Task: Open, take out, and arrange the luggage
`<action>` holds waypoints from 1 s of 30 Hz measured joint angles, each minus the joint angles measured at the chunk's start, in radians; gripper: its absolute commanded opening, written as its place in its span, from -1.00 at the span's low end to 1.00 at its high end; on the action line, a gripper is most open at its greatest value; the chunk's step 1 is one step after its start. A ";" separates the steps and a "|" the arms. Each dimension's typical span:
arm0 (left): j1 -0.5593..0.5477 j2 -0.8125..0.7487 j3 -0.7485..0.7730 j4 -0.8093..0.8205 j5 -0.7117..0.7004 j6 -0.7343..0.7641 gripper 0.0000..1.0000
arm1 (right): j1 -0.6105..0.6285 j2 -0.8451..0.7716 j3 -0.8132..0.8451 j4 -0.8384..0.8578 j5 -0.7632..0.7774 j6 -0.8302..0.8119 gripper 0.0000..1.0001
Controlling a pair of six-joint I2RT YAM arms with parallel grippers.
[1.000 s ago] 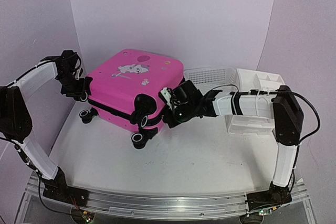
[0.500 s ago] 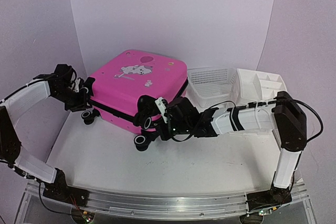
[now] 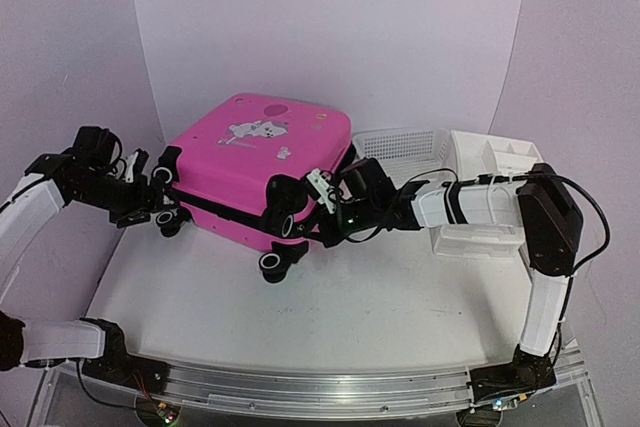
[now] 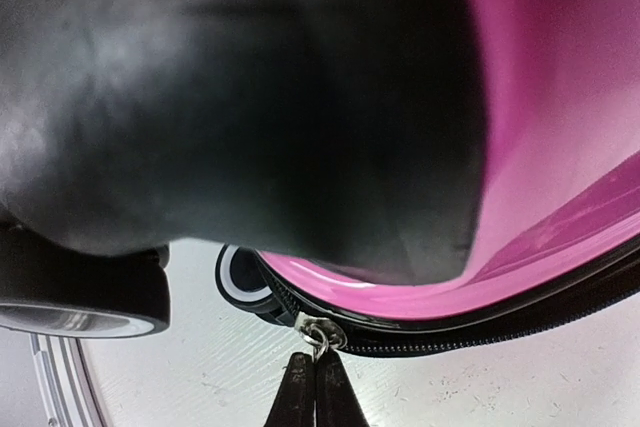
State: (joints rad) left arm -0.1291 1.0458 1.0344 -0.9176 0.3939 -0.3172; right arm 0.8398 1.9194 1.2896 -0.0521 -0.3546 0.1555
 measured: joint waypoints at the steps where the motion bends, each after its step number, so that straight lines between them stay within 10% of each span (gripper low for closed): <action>1: 0.000 0.016 0.043 -0.016 -0.029 0.009 0.99 | -0.004 0.000 0.000 -0.002 -0.011 -0.004 -1.00; 18: 0.121 0.660 0.653 0.001 -0.228 0.159 0.95 | -0.043 0.003 0.016 -0.039 -0.099 -0.006 -1.00; 30: 0.190 0.652 0.545 0.073 0.037 0.203 0.45 | -0.050 0.011 0.040 -0.070 -0.127 -0.006 -1.00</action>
State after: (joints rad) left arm 0.0605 1.6974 1.5795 -0.8444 0.4309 -0.1139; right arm 0.7902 1.9301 1.3293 -0.1223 -0.4812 0.1493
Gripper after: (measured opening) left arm 0.767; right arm 0.013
